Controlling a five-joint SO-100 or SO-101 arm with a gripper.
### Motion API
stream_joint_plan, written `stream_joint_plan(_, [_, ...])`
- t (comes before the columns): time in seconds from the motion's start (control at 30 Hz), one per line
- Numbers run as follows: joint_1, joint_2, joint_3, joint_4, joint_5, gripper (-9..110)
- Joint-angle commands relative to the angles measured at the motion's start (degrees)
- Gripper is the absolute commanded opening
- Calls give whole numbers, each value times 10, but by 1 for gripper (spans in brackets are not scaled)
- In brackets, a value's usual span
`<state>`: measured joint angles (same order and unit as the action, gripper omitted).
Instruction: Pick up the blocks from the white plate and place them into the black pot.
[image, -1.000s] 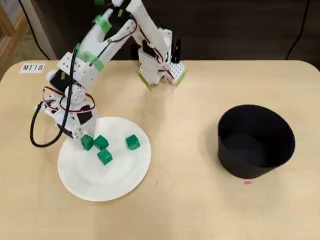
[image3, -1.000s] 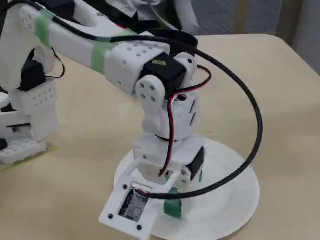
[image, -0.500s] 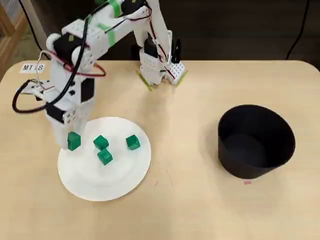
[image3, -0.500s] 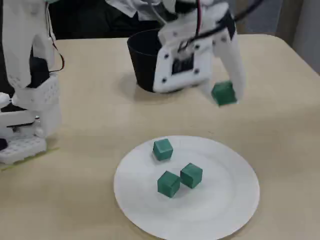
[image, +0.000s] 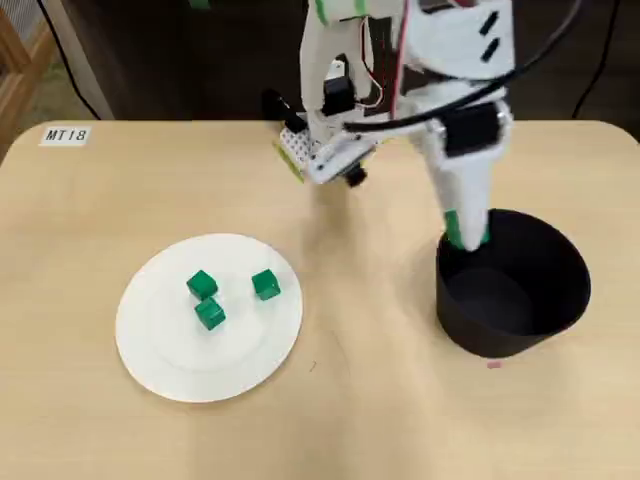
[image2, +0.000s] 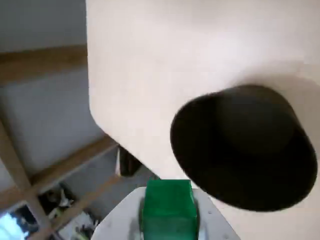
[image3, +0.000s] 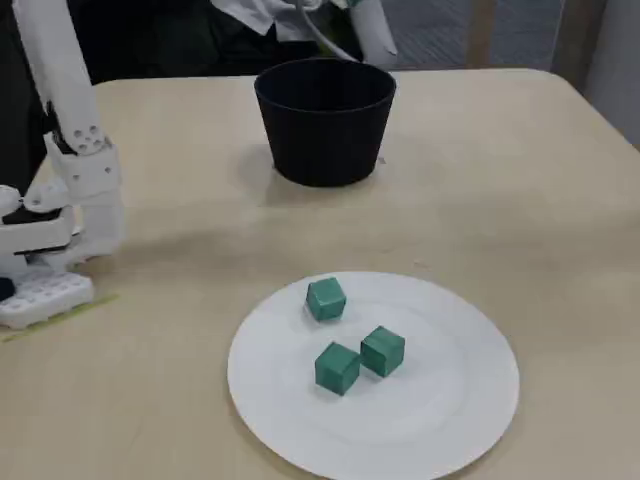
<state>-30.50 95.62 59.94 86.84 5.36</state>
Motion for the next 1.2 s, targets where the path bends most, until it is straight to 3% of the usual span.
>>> stream_joint_plan(0.0, [-59,58,120,-101,11,-2])
stream_joint_plan(0.2, [-98,-8,147,-134,-8,-2])
stream_joint_plan(0.6, [-59,-70,146,-151,-5,-2])
stream_joint_plan(0.7, [-56,-77,146,-134,-13,17])
stream_joint_plan(0.83, [-53,-84,146,-113,-17,27])
stream_joint_plan(0.93, [-50,-86,142,-105,-18,21])
stream_joint_plan(1.07, [-20,-59,136,-91,-26,-2])
stream_joint_plan(1.17, [48,-6,136,-76,-40,-2])
